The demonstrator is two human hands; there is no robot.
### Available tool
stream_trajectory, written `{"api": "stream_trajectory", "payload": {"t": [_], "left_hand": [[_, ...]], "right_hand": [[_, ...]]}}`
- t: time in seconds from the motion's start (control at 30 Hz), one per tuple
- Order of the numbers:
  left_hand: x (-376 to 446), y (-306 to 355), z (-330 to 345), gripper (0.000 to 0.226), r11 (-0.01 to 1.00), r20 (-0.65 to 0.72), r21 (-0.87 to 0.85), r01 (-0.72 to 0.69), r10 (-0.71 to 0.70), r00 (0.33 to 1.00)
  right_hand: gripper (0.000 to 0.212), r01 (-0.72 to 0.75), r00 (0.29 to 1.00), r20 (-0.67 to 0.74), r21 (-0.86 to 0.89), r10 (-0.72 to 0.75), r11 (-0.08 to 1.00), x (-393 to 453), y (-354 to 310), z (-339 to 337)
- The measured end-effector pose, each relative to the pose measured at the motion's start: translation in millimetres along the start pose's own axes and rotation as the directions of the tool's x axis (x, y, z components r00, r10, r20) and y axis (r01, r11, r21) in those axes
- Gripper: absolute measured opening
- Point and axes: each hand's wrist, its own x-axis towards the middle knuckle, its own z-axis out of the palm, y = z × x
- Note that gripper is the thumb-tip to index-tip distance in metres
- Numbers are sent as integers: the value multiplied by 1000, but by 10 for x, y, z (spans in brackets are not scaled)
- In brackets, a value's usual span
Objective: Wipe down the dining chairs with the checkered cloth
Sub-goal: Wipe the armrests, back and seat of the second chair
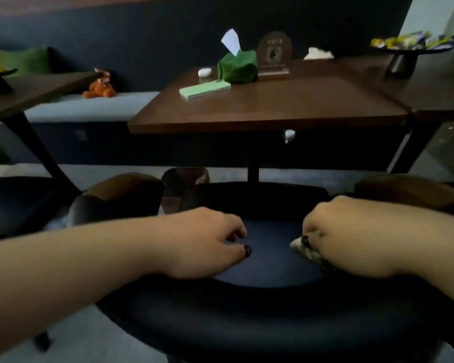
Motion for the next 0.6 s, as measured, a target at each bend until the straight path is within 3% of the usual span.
{"api": "stream_trajectory", "payload": {"t": [0.3, 0.43, 0.6], "left_hand": [[90, -135, 85, 45, 937, 78, -323, 131, -111, 991], [94, -140, 128, 48, 917, 154, -359, 175, -127, 980], [98, -151, 134, 49, 910, 177, -362, 202, -146, 973]], "right_hand": [[29, -168, 979, -88, 167, 184, 971, -42, -13, 30], [19, -156, 961, -196, 192, 194, 969, -64, -18, 32], [31, -157, 952, -227, 222, 208, 962, -78, -29, -33]]}}
